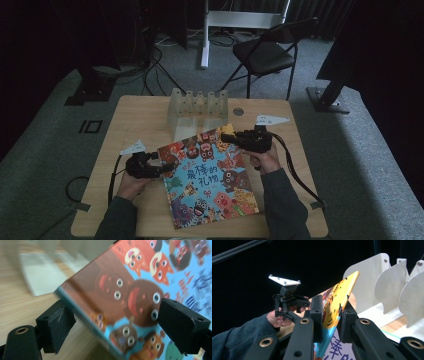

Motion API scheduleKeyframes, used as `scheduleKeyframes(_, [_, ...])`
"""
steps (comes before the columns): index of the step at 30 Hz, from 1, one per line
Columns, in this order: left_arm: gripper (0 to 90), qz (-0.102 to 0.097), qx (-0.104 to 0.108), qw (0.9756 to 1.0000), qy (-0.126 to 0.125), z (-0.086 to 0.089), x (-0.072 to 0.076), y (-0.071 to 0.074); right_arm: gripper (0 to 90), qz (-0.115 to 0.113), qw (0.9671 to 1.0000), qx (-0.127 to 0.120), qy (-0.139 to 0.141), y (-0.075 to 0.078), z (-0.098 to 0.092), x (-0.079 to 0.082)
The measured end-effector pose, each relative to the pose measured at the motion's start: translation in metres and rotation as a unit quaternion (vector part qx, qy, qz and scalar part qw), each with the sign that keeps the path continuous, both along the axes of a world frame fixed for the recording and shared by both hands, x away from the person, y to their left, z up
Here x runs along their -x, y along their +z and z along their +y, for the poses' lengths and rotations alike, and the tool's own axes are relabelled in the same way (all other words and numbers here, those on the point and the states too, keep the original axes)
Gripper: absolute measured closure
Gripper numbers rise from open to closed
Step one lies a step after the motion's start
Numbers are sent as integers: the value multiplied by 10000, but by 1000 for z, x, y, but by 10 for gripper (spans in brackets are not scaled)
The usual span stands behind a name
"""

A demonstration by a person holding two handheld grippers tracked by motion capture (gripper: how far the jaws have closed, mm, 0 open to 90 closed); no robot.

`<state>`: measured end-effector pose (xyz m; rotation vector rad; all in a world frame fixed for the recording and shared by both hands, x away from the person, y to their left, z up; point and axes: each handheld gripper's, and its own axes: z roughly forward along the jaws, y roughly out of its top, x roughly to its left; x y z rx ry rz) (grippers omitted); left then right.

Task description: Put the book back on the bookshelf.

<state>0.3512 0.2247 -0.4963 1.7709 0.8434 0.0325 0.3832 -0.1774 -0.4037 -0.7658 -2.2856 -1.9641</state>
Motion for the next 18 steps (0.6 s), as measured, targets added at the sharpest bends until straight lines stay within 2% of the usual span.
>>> scheduleKeyframes(2, [148,78,93,9999,-96,-1,-2,0,775,-23,10000,-5,33,0,-1,1])
scheduleKeyframes(5, [179,17,96,9999,-135,-1,-2,3,766,-39,10000,20,83,0,-4,0])
scheduleKeyframes(8, [255,-14,158,9997,-171,1,0,6,754,-134,9997,144,111,1,-9,0])
scheduleKeyframes(12, [320,-72,102,9997,-218,2,3,16,737,-229,9993,258,143,4,-14,3])
scheduleKeyframes(15, [410,-181,154,9994,-271,5,6,23,681,-288,9984,495,-36,5,-19,6])
scheduleKeyframes(18, [447,-287,65,9992,-277,3,9,31,652,-311,9971,669,-210,5,-23,7])
